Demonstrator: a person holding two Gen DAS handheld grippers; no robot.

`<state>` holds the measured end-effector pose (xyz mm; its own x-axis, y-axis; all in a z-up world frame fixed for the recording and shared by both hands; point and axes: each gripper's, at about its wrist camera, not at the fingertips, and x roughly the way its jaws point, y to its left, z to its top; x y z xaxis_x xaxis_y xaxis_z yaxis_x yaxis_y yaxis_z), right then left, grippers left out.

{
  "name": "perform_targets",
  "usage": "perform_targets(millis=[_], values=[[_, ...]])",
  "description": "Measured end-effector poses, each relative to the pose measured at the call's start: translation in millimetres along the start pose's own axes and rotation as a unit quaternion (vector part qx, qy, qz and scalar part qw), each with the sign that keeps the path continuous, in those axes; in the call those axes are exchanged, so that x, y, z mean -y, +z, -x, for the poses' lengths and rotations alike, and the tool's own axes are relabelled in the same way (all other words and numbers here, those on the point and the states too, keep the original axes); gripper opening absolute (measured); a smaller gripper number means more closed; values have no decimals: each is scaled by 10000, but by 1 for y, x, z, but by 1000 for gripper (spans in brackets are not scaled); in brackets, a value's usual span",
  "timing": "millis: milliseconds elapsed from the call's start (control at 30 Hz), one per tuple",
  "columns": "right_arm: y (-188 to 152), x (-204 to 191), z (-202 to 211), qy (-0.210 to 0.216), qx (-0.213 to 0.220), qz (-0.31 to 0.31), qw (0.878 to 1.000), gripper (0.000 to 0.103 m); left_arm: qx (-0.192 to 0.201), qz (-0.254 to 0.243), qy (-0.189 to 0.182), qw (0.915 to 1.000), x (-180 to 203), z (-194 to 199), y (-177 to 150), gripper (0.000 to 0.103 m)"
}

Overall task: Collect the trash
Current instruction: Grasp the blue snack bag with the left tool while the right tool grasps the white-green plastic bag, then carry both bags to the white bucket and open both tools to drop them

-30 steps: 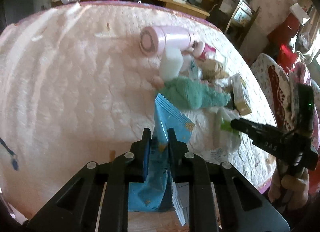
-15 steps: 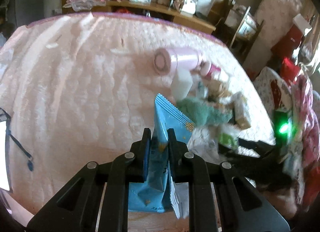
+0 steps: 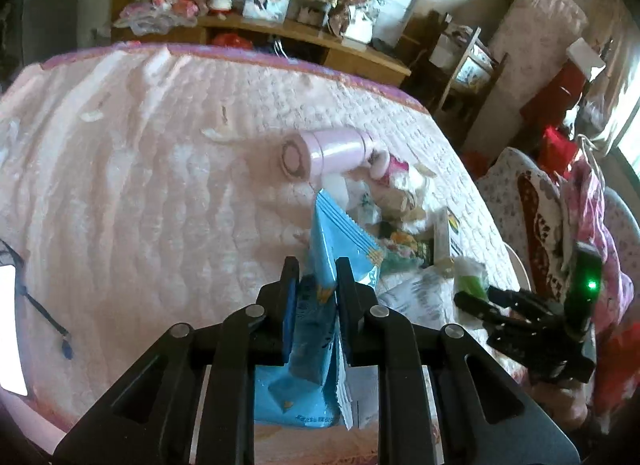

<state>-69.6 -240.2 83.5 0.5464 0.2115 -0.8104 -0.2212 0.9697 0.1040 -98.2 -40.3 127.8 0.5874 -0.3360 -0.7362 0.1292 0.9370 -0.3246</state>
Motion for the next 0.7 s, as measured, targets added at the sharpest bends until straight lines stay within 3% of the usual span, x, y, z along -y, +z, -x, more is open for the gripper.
perform_targets(millis=[300, 367, 400, 700], values=[[-15, 6, 2, 6, -141, 59, 9999, 39, -599, 181, -174, 9979, -5, -42, -25, 19], [-16, 7, 3, 3, -148, 30, 9999, 39, -699, 262, -174, 9971, -10, -53, -28, 31], [-16, 8, 3, -4, -152, 19, 9999, 39, -748, 326, -168, 9965, -14, -58, -29, 33], [-16, 8, 4, 39, -197, 1, 9998, 39, -1100, 605, 99, 9920, -40, -96, -32, 33]])
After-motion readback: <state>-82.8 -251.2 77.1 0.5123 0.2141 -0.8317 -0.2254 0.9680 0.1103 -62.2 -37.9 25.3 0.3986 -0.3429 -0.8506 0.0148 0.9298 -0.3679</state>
